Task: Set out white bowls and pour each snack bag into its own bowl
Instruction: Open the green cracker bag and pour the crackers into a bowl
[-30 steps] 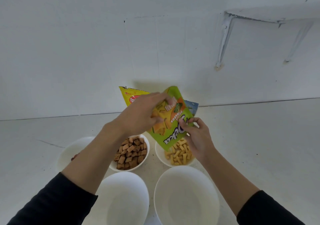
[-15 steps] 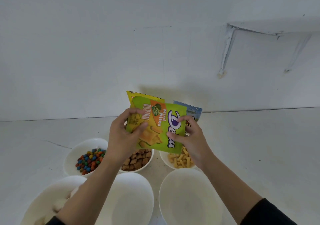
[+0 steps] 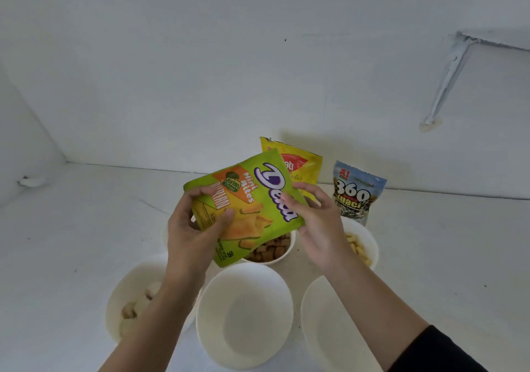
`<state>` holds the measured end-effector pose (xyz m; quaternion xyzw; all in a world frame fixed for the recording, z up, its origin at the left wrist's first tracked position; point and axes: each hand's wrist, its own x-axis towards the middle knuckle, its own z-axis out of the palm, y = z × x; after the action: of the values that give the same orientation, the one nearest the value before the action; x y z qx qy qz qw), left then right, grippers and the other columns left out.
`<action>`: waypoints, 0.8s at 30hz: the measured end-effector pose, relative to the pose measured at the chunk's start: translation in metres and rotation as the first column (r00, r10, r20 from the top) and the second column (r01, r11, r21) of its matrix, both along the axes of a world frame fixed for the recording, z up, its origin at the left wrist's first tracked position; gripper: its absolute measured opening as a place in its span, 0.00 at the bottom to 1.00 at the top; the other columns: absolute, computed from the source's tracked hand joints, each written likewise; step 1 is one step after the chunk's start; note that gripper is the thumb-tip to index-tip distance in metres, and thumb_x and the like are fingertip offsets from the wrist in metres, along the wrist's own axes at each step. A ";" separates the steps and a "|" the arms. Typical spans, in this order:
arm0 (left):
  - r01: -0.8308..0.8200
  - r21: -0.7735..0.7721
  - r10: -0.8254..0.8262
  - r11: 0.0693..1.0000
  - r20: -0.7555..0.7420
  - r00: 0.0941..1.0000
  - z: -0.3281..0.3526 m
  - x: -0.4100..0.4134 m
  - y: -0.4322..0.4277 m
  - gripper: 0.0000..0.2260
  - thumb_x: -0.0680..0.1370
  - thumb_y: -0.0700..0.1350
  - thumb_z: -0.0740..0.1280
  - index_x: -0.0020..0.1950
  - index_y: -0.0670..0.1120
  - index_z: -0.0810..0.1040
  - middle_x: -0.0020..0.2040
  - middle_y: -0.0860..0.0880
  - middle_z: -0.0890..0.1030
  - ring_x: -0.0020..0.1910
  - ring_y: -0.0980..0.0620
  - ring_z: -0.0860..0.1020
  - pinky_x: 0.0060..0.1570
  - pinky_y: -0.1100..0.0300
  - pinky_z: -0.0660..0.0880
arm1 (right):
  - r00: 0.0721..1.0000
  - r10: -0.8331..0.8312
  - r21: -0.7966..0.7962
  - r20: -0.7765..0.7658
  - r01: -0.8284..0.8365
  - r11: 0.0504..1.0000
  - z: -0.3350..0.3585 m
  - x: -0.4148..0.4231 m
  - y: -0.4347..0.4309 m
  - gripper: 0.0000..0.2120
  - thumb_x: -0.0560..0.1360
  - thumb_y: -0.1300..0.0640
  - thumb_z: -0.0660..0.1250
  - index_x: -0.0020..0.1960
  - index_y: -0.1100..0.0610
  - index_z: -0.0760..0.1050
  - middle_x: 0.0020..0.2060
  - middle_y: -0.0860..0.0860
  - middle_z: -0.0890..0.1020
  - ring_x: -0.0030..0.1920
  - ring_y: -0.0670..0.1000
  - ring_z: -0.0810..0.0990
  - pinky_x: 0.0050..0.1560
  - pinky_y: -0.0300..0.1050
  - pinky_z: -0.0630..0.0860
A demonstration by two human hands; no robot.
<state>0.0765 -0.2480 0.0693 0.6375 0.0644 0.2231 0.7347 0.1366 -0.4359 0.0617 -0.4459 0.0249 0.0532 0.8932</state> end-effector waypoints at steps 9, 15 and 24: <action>-0.264 0.041 0.264 0.964 0.009 0.965 0.004 -0.070 0.084 0.24 0.65 0.38 0.81 0.55 0.52 0.77 0.59 0.46 0.83 0.54 0.46 0.85 0.42 0.49 0.84 | 0.971 0.218 0.024 0.096 -0.221 0.975 0.025 -0.035 0.113 0.21 0.71 0.77 0.70 0.57 0.58 0.79 0.46 0.62 0.86 0.42 0.55 0.86 0.35 0.44 0.82; -0.418 0.358 0.456 0.835 -0.025 0.889 -0.002 -0.150 0.180 0.16 0.68 0.47 0.82 0.50 0.59 0.82 0.58 0.51 0.78 0.55 0.48 0.81 0.49 0.55 0.80 | 0.929 0.313 -0.188 0.198 -0.278 0.942 0.026 -0.082 0.214 0.16 0.70 0.72 0.74 0.52 0.56 0.80 0.45 0.64 0.85 0.45 0.59 0.85 0.50 0.57 0.80; -0.405 0.432 0.497 0.806 -0.121 0.859 -0.033 -0.292 0.289 0.11 0.73 0.42 0.73 0.52 0.54 0.82 0.50 0.45 0.84 0.50 0.44 0.84 0.54 0.41 0.81 | 0.791 0.567 -0.457 0.229 -0.427 0.780 -0.019 -0.206 0.356 0.15 0.71 0.66 0.77 0.49 0.50 0.78 0.49 0.62 0.85 0.48 0.59 0.87 0.48 0.56 0.84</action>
<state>-0.2156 0.0405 0.0366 0.7583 0.2532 0.3257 0.5048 -0.0690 -0.0797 0.0431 -0.6028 -0.2472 0.2038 0.7308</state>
